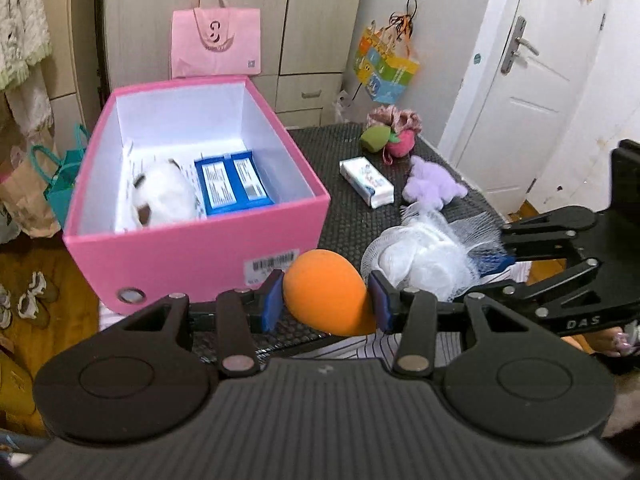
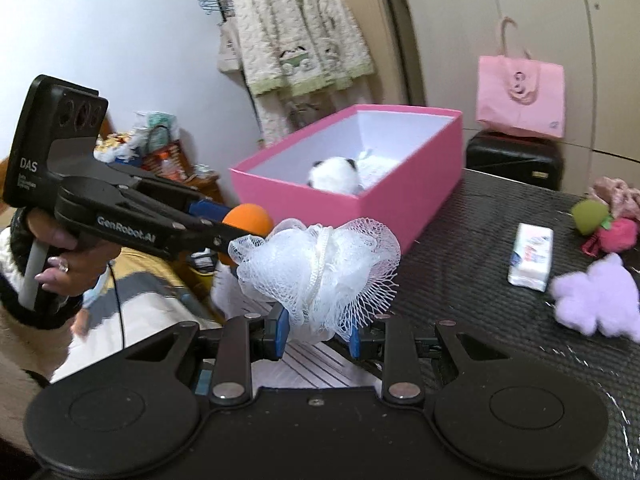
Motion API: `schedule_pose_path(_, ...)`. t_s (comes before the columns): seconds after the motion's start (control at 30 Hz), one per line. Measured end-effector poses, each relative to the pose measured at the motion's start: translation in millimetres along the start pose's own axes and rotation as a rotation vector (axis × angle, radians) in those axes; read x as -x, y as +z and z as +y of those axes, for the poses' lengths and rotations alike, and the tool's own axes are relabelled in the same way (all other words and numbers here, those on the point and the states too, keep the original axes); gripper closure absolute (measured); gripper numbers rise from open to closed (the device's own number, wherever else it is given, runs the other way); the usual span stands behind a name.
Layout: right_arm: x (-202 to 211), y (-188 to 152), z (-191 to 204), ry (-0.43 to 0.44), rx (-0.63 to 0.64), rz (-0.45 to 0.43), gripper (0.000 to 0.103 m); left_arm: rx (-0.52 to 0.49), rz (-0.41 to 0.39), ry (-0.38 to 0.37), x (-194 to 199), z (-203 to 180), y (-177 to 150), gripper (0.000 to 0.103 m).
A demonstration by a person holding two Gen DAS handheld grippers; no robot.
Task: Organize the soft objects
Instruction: 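Carry the sponge in the left gripper while the right gripper carries the puff over the box, then open the left gripper to drop the sponge while the right gripper drops the puff into the box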
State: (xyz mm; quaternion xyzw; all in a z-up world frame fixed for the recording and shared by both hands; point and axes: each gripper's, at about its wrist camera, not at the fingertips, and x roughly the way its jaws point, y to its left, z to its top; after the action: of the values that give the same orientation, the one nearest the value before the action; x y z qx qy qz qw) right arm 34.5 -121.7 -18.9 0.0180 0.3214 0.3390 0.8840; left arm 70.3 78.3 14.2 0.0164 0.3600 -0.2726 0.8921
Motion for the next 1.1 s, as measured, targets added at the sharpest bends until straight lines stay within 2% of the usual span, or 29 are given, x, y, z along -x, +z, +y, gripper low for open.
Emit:
schedule_pose_path(0.17, -7.1, 22.4, 13.0, 0.025, 0.041, -0.016, 0.07, -0.028, -0.062, 0.036, 17.9, 12.5, 16.8, 0.059)
schedule_pose_path(0.43, -35.7, 60.4, 16.3, 0.024, 0.084, -0.061, 0.07, 0.006, -0.132, 0.065, 16.3, 48.7, 45.6, 0.059)
schedule_pose_path(0.67, -64.9, 100.7, 1.6, -0.04, 0.104, -0.108, 0.07, 0.018, -0.175, 0.146, -4.1, 83.8, 77.2, 0.059)
schedule_pose_path(0.9, -104.3, 135.8, -13.7, -0.115, 0.13, -0.097, 0.07, 0.006, -0.125, 0.221, -52.5, 117.5, 103.0, 0.059)
schedule_pose_path(1.1, -154.9, 155.6, -28.9, -0.162, 0.169, 0.014, 0.07, -0.031, -0.054, 0.285, -92.0, 132.7, 119.5, 0.059)
